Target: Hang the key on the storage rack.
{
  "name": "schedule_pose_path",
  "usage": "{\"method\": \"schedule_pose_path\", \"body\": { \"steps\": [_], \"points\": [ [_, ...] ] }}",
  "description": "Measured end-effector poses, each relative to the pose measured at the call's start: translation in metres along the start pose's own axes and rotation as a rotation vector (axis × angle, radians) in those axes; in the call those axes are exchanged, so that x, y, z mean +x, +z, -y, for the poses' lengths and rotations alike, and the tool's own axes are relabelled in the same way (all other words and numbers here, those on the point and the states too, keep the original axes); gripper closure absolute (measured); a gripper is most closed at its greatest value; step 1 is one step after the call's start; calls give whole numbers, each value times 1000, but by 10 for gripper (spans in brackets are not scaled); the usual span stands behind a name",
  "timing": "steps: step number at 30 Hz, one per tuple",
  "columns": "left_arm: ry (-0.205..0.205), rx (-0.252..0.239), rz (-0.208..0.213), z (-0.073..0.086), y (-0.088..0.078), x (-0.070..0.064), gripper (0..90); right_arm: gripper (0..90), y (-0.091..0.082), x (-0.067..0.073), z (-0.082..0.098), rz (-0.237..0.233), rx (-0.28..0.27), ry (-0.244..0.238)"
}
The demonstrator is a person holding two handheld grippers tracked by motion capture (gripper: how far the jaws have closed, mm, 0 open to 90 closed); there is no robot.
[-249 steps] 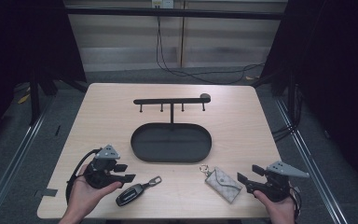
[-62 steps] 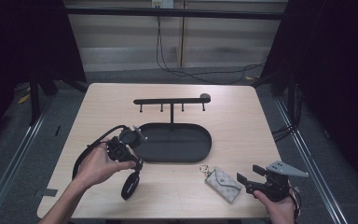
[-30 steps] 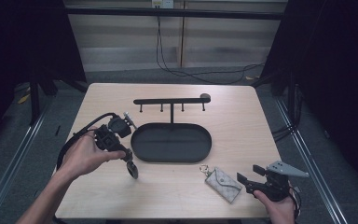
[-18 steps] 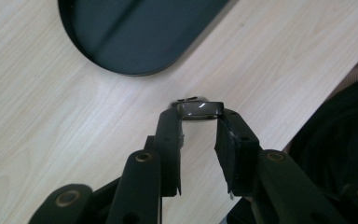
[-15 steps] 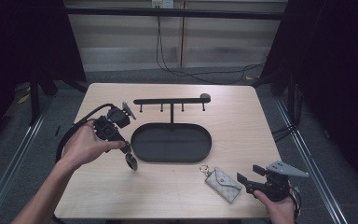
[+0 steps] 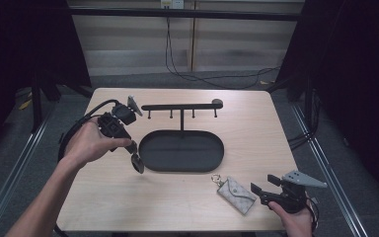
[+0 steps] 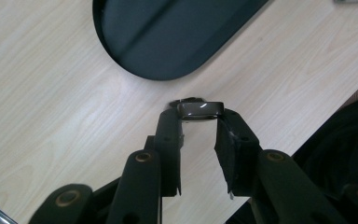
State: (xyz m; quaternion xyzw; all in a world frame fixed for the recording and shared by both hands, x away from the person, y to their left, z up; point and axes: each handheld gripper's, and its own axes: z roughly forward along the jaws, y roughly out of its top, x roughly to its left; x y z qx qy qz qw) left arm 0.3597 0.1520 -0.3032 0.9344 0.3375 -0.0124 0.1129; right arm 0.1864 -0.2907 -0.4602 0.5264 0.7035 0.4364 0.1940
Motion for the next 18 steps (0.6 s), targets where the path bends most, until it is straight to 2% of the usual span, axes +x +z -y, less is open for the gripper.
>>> {"method": "schedule_pose_path", "body": {
  "steps": [6,8,18],
  "points": [
    [-15,10,-14,-9,-4,3,711,233,0,0,0,0,0,1],
    [-25,10,-33,-12,-5,4,711,233,0,0,0,-1,-1,1],
    [-14,16,-30,-27,-10,4,711,233,0,0,0,-5,-1,3]
  ]
}}
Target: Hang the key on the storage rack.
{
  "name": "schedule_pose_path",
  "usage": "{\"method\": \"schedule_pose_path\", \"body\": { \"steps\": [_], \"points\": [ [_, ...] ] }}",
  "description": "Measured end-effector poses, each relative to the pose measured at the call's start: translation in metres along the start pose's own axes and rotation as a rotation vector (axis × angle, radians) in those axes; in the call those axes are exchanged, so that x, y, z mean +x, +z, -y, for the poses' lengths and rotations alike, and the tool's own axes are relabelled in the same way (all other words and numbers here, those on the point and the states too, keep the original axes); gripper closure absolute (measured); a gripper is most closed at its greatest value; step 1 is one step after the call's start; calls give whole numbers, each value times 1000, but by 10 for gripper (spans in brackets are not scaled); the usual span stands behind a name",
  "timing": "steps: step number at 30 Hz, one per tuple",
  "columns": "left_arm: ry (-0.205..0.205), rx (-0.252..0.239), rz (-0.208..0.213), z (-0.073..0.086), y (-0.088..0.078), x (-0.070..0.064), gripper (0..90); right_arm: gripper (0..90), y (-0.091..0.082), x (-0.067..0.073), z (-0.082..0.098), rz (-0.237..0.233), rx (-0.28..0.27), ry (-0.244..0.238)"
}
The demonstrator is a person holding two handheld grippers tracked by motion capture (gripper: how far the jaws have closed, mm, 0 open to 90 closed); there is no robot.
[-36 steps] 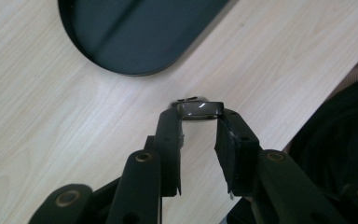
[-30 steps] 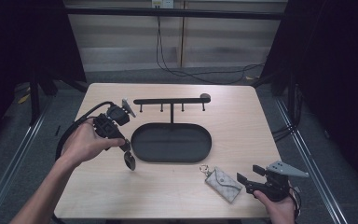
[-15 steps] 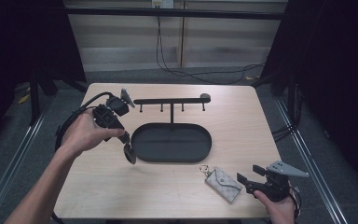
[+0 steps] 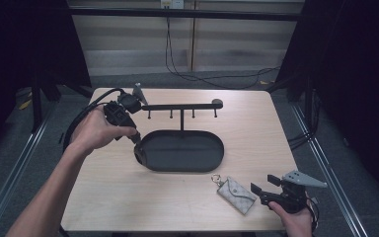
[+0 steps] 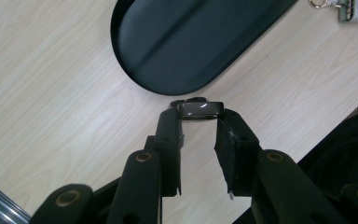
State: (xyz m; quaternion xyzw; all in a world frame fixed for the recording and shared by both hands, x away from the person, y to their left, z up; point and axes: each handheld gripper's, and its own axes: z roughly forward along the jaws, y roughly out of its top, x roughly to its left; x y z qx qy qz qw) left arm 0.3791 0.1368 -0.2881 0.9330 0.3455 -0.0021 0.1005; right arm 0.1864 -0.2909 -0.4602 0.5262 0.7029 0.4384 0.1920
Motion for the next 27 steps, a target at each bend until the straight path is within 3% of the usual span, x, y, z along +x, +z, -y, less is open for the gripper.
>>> {"method": "schedule_pose_path", "body": {
  "steps": [10,27],
  "points": [
    [-25,1,-3,-14,-4,10,712,234,0,0,0,-3,0,3],
    [-75,10,-5,-43,3,23,712,234,0,-2,0,-6,1,21]
  ]
}}
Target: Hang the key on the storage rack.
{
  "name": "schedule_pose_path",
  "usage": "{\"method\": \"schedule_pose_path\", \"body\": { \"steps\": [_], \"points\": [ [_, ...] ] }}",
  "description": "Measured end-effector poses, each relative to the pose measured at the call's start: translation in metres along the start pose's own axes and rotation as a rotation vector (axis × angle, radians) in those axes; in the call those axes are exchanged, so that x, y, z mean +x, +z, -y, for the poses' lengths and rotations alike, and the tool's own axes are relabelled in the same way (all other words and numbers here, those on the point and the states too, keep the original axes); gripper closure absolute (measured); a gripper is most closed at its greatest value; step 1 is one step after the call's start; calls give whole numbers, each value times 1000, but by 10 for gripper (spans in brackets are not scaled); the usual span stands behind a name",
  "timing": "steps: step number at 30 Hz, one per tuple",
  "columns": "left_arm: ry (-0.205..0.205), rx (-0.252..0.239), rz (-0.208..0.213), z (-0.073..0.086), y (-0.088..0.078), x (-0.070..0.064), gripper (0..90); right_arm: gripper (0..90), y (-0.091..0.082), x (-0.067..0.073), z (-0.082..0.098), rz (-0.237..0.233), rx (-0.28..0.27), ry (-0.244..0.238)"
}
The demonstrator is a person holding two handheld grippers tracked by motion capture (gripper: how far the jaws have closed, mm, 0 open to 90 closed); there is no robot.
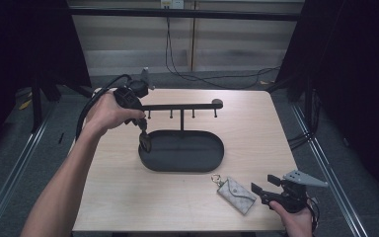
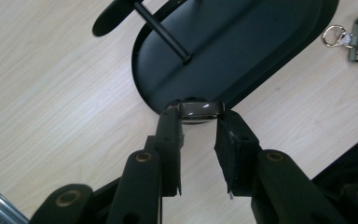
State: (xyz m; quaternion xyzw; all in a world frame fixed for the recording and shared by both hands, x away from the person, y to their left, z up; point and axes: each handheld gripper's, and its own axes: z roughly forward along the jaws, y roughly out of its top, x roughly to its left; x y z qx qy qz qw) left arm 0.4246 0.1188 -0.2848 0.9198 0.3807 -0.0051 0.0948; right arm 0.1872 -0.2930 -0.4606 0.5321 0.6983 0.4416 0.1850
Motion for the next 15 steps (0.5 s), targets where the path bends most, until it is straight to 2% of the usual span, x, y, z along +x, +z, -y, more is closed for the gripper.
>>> {"method": "schedule_pose_path", "body": {
  "steps": [3,15],
  "points": [
    [6,3,4,-6,-1,0,712,234,0,0,0,-2,1,1],
    [-41,51,-5,-21,15,4,712,234,0,0,0,-2,-1,3]
  ]
}}
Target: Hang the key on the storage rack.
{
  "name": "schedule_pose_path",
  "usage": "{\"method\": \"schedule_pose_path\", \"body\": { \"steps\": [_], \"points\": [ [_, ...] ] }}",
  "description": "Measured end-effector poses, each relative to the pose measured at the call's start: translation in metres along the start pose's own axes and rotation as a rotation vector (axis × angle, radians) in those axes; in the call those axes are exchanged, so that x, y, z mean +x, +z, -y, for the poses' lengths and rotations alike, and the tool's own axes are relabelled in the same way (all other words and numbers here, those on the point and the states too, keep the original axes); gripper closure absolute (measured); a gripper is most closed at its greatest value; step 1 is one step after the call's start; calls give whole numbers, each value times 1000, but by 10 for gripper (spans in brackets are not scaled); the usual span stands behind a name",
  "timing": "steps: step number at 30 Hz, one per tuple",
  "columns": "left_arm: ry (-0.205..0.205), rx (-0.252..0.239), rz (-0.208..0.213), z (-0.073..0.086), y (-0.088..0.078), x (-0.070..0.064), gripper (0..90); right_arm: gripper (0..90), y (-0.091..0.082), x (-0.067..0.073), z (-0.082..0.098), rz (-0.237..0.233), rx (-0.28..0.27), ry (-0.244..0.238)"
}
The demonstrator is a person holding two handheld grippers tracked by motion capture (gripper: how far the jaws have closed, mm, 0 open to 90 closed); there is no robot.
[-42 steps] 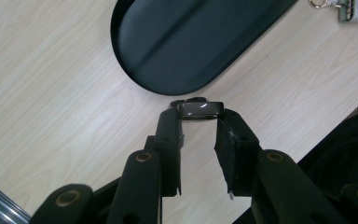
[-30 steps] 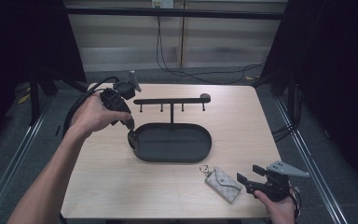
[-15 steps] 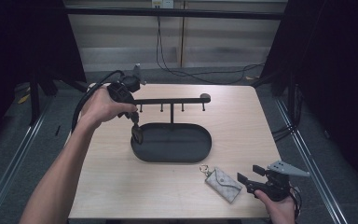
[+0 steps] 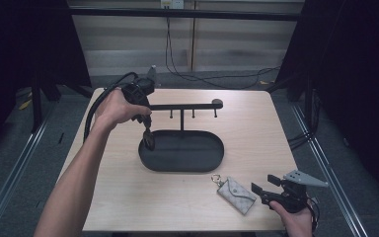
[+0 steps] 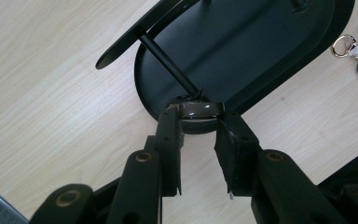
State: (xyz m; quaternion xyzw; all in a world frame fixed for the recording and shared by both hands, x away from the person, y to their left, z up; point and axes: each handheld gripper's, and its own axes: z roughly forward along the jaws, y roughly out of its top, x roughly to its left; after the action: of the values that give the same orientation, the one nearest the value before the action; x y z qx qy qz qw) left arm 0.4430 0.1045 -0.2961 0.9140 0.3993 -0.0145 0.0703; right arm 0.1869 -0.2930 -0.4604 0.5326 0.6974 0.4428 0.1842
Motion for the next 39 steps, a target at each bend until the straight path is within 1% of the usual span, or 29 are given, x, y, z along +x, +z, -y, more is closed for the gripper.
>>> {"method": "schedule_pose_path", "body": {
  "steps": [1,2,3,4,6,8,9,10,13,14,15,17,18,19,20,21,22,23,24,26,27,28,30,32,35,37,39],
  "points": [
    [4,-3,-2,-1,1,1,712,234,0,0,0,-1,-3,-5],
    [-4,1,0,-3,2,0,712,234,0,0,0,-2,-3,-5],
    [7,5,-2,-4,4,1,712,234,0,0,0,-2,-2,-6],
    [-10,3,-5,-5,5,1,712,234,0,0,0,-2,-2,-7],
    [-17,1,1,-7,7,2,711,234,0,0,0,-3,-2,-7],
    [-26,3,-4,-9,7,2,710,234,0,0,0,-4,-3,-7],
    [-31,0,-1,-10,7,3,709,235,0,0,0,-4,-1,-5],
    [-41,2,4,-11,8,3,707,234,0,0,0,-4,-1,-5],
    [-61,3,-12,-13,8,4,704,234,0,0,0,-6,-4,-10],
    [-71,3,-6,-14,9,5,703,234,0,0,0,-7,-6,-9],
    [-84,2,-14,-14,9,6,702,234,-1,0,0,-7,-6,-10],
    [-94,1,-7,-14,10,6,701,235,-1,0,0,-6,-6,-11],
    [-91,-1,-8,-14,10,7,698,235,-1,0,0,-6,-6,-11],
    [-99,-2,-13,-14,10,6,684,234,-1,0,0,-6,-5,-11],
    [-106,-5,-16,-14,10,7,647,234,-1,0,0,-6,-6,-12],
    [-107,-2,-31,-15,11,7,609,235,0,0,0,-6,-5,-12],
    [-111,3,-38,-15,12,6,550,234,0,0,0,-5,-5,-11],
    [-108,4,-36,-16,13,6,501,234,0,0,0,-3,-4,-10],
    [-103,3,-32,-16,14,6,476,234,0,0,0,0,-2,-10],
    [-98,-18,-35,-15,14,4,445,234,1,0,0,1,-2,-7],
    [-100,-20,-32,-15,15,3,432,234,2,1,-1,0,-1,-1],
    [-94,-20,-22,-15,15,4,410,234,2,0,-1,3,0,-1],
    [-86,-30,-22,-13,16,5,387,234,3,0,-1,5,4,-3],
    [-85,-44,-2,-10,17,6,340,234,3,1,-1,9,4,-2],
    [-88,-58,1,-4,19,6,310,234,1,1,0,11,-1,-6],
    [-76,-69,18,1,19,5,288,234,1,1,0,12,2,-7],
    [-73,-92,21,6,18,4,261,234,2,1,0,12,2,-8]
  ]
}}
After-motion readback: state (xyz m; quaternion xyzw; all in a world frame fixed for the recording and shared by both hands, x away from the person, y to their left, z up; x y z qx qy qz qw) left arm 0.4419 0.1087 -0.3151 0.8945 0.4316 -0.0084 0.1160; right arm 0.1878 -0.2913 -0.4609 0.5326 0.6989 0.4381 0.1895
